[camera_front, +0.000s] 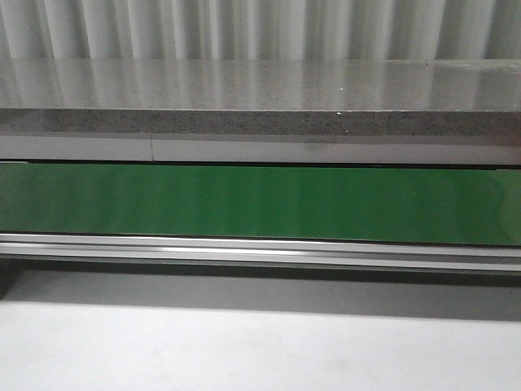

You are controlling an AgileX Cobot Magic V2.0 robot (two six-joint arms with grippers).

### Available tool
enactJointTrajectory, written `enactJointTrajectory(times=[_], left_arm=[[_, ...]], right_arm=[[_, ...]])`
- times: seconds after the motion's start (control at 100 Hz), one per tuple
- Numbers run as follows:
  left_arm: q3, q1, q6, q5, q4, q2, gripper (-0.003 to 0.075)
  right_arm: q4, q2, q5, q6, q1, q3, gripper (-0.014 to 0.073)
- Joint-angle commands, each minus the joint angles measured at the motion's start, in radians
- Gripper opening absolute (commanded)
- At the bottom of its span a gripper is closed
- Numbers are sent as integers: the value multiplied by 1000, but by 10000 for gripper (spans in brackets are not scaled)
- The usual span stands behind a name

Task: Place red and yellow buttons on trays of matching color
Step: 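Move the left gripper down over the cluster of buttons, then grasp a yellow mushroom button with the left gripper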

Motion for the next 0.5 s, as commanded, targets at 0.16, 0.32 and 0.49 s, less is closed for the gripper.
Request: enactJointTrajectory(times=[0.16,0.32,0.49], left_arm=[[-95,2,1,-56,-6,86,472],[-116,2,1,-58,-1,134,472],[-116,2,1,-58,-1,153,377]], right_arm=[[-13,-14,-75,-4,-2,-20,-64],[-13,-14,-75,-4,-2,-20,-64],[-13,-14,-75,-4,-2,-20,-64]])
